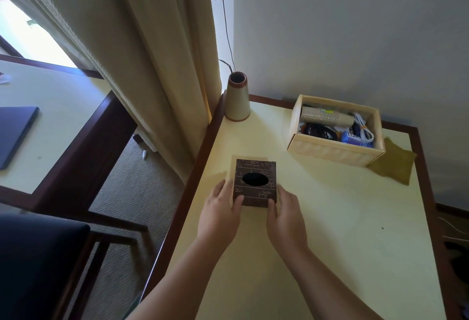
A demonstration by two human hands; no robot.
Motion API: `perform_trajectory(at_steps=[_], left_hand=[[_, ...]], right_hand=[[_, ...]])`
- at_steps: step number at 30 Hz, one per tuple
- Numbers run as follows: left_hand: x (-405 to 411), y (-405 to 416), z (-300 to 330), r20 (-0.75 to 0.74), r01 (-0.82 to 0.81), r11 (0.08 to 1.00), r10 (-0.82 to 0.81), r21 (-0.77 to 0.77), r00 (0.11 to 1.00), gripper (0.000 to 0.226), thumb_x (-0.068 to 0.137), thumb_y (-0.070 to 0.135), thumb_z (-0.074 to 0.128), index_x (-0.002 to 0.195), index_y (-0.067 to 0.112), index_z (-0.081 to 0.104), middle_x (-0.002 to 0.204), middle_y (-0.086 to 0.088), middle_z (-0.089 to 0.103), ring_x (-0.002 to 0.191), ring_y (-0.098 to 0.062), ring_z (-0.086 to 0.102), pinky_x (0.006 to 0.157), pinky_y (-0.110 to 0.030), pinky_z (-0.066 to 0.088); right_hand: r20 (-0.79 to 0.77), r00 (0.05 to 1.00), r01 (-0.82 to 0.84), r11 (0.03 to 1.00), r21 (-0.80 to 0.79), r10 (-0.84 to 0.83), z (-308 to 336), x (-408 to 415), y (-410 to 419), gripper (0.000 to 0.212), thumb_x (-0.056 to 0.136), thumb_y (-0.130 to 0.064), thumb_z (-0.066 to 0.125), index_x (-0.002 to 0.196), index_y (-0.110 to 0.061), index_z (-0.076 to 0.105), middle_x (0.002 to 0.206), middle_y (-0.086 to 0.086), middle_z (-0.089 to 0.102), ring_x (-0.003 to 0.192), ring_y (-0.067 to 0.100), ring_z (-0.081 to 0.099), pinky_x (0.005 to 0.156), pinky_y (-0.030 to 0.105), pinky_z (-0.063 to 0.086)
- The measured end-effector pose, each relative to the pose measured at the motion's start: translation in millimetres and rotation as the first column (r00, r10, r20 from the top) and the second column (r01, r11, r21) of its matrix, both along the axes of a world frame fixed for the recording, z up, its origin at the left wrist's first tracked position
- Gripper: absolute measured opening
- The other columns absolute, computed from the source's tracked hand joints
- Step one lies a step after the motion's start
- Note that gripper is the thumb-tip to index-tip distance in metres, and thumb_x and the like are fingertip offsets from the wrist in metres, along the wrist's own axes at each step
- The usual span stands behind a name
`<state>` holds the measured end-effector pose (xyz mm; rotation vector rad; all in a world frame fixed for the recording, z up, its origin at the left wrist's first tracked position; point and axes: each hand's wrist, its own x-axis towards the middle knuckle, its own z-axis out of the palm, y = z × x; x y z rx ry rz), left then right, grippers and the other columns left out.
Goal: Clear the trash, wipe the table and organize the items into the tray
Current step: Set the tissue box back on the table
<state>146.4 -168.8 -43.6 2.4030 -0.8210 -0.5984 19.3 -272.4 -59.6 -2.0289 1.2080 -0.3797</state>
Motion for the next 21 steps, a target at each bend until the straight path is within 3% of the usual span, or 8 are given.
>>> perform_trajectory(at_steps=[2,4,6,8,10,12,17,21], left_hand=[[-17,11,6,0.165,0.158,0.987,-0.157,0.008,0.974,0.059,0.11,0.042,0.042,0.165,0.027,0.026,0.172,0.003,0.02,0.155,-0.02,0.025,0.121,-0.038,0.03],[-31,19,4,0.203,0.307,0.947,-0.32,0.094,0.925,0.064,0.111,0.035,0.04,0.167,0.025,0.013,0.175,0.004,-0.001,0.161,-0.017,0.005,0.126,-0.037,0.015],[-39,23,-3,0.165,0.363,0.906,-0.401,0.219,0.901,0.075,0.11,0.031,0.04,0.167,0.022,-0.007,0.169,0.005,-0.025,0.159,-0.014,-0.016,0.132,-0.042,0.006],[-40,20,-7,0.169,0.386,0.868,-0.451,0.313,0.877,0.086,0.108,0.03,0.044,0.163,0.019,-0.021,0.164,0.002,-0.037,0.156,-0.017,-0.027,0.131,-0.044,0.005],[-35,12,-7,0.163,0.399,0.842,-0.479,0.363,0.862,0.092,0.106,0.033,0.047,0.159,0.018,-0.027,0.166,-0.002,-0.037,0.156,-0.019,-0.029,0.131,-0.046,0.002],[-24,-2,-4,0.157,0.411,0.819,-0.503,0.4,0.85,0.096,0.105,0.035,0.052,0.161,0.016,-0.024,0.169,-0.005,-0.032,0.158,-0.021,-0.024,0.131,-0.047,0.003],[8,-49,1,0.166,0.435,0.793,-0.541,0.427,0.824,0.099,0.101,0.036,0.06,0.165,0.013,-0.013,0.173,-0.008,-0.021,0.161,-0.022,-0.007,0.131,-0.045,0.009],[28,-91,4,0.179,0.42,0.819,-0.515,0.39,0.838,0.097,0.099,0.033,0.063,0.167,0.016,-0.003,0.175,-0.006,-0.01,0.161,-0.022,0.005,0.13,-0.043,0.016]], right_hand=[[-0.082,0.985,-0.161,0.971,-0.175,0.149,2,-7,11,0.056,0.106,-0.017,0.046,0.161,-0.017,0.034,0.165,0.002,0.032,0.153,0.018,0.028,0.119,0.035,0.034],[-0.248,0.923,-0.363,0.88,-0.306,0.294,-5,-12,20,0.068,0.1,-0.008,0.051,0.163,-0.01,0.024,0.171,0.01,0.018,0.159,0.026,0.014,0.127,0.044,0.023],[-0.4,0.846,-0.477,0.835,-0.274,0.352,-11,-15,27,0.086,0.09,-0.009,0.06,0.162,-0.01,0.013,0.172,0.013,0.012,0.16,0.031,0.009,0.127,0.051,0.013],[-0.489,0.797,-0.51,0.829,-0.23,0.354,-12,-16,30,0.099,0.086,-0.016,0.065,0.163,-0.01,0.002,0.172,0.015,0.007,0.159,0.033,0.005,0.124,0.056,0.003],[-0.559,0.752,-0.538,0.815,-0.217,0.347,-6,-8,26,0.096,0.098,-0.028,0.054,0.161,-0.011,-0.016,0.169,0.014,-0.02,0.158,0.031,-0.016,0.124,0.059,-0.01],[-0.636,0.694,-0.552,0.817,-0.167,0.339,3,5,17,0.088,0.105,-0.036,0.042,0.16,-0.011,-0.022,0.166,0.013,-0.031,0.155,0.03,-0.028,0.123,0.059,-0.018],[-0.722,0.625,-0.578,0.798,-0.172,0.298,7,39,-23,0.084,0.105,-0.037,0.04,0.163,-0.007,-0.014,0.17,0.02,-0.018,0.158,0.033,-0.019,0.124,0.057,-0.015],[-0.779,0.575,-0.589,0.787,-0.183,0.249,11,66,-64,0.077,0.108,-0.034,0.034,0.163,-0.004,-0.011,0.171,0.022,-0.013,0.159,0.035,-0.013,0.118,0.055,-0.022]])
